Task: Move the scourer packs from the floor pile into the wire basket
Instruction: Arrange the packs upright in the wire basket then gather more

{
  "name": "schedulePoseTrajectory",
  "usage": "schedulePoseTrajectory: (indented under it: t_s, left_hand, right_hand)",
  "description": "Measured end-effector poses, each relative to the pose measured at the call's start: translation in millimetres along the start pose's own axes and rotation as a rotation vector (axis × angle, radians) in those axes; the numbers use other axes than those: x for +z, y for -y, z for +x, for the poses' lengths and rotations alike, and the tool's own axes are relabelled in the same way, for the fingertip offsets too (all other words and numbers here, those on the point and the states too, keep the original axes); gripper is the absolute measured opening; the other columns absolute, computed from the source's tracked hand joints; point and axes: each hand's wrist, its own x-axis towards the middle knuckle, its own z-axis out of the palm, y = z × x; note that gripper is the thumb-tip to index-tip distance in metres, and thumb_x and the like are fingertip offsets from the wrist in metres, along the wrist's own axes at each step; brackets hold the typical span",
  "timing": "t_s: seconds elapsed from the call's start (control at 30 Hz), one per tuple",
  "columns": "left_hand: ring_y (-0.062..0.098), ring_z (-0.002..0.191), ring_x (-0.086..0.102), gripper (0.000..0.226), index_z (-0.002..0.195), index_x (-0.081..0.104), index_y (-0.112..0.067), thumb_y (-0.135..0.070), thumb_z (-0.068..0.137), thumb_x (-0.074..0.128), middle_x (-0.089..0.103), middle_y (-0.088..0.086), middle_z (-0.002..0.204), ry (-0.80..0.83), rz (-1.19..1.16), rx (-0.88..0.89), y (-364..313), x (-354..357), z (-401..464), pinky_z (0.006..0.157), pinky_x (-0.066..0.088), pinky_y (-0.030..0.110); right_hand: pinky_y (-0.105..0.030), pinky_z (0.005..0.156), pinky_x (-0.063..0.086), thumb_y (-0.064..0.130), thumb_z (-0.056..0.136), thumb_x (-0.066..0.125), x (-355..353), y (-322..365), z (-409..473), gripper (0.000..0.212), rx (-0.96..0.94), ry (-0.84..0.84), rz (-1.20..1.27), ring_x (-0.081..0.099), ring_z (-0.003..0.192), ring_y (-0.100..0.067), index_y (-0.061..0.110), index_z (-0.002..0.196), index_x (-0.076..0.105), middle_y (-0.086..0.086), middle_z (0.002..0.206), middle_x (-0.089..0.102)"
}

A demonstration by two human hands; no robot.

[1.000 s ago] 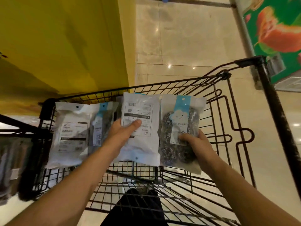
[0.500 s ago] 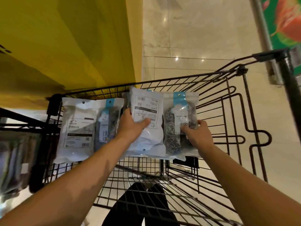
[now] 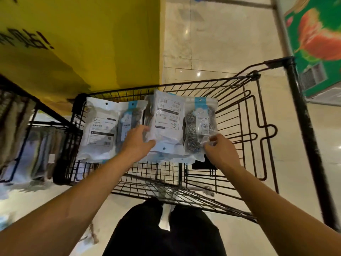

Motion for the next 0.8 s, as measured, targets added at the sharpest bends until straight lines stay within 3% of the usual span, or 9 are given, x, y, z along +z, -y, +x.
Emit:
schedulePoseTrajectory:
  t_s: [0.07,0.17,0.27,0.43,0.6,0.7,0.8]
  left_hand:
    - [0.021,0.122,0.061,0.041,0.136,0.062,-0.018,-0.022,0.097,0.073,0.063,0.002,0.136,0.011,-0.072,-0.005,16,-3,-30,0.098,0.048,0.033]
    - [0.015,0.109,0.066,0.026,0.124,0.068,-0.019,-0.018,0.098,0.071,0.070,-0.004,0.121,-0.045,-0.166,-0.034,42,-6,-79,0.095,0.051,0.030]
    - [0.009,0.096,0.066,0.016,0.113,0.071,-0.020,-0.016,0.098,0.071,0.071,-0.010,0.104,-0.134,-0.255,-0.094,68,-1,-126,0.086,0.052,0.026]
    - [0.014,0.090,0.071,0.008,0.088,0.070,-0.038,-0.031,0.087,0.073,0.076,-0.010,0.095,-0.357,-0.380,-0.293,112,33,-204,0.089,0.058,0.037]
    - [0.015,0.092,0.071,0.016,0.090,0.070,-0.041,-0.026,0.095,0.070,0.075,-0.011,0.092,-0.402,-0.416,-0.495,124,78,-268,0.088,0.056,0.036]
    - [0.013,0.090,0.069,0.018,0.090,0.069,-0.040,-0.023,0.097,0.067,0.073,-0.011,0.092,-0.428,-0.483,-0.508,118,98,-291,0.077,0.051,0.025]
    - [0.005,0.088,0.070,0.015,0.093,0.070,-0.040,-0.026,0.098,0.067,0.074,-0.012,0.098,-0.465,-0.547,-0.508,112,110,-319,0.069,0.046,0.014]
  right_hand:
    - [-0.040,0.086,0.060,0.035,0.100,0.064,1,-8,-19,0.015,-0.039,0.071,0.051,0.069,0.092,-0.016,0.027,0.112,0.066,0.000,0.109,0.073]
    - [-0.030,0.078,0.059,0.030,0.098,0.069,4,-16,-50,0.003,-0.107,0.192,0.086,0.071,0.088,-0.010,0.031,0.101,0.069,0.007,0.099,0.076]
    - [-0.042,0.081,0.064,0.029,0.097,0.071,8,-24,-71,0.007,-0.130,0.279,0.137,0.076,0.083,-0.016,0.033,0.102,0.070,0.006,0.092,0.080]
    - [-0.035,0.071,0.056,0.016,0.097,0.070,8,-30,-95,0.009,-0.176,0.470,0.248,0.073,0.077,-0.019,0.022,0.103,0.072,-0.003,0.094,0.079]
    - [-0.044,0.077,0.056,0.016,0.097,0.072,16,-41,-108,0.008,-0.205,0.569,0.217,0.071,0.076,-0.025,0.023,0.097,0.075,-0.003,0.084,0.078]
    - [-0.046,0.078,0.054,0.026,0.093,0.074,27,-50,-117,0.005,-0.253,0.614,0.152,0.070,0.079,-0.028,0.029,0.091,0.077,-0.006,0.085,0.078]
    - [-0.041,0.076,0.054,0.017,0.100,0.070,39,-52,-132,0.004,-0.317,0.696,0.053,0.069,0.080,-0.028,0.017,0.099,0.075,-0.013,0.091,0.077]
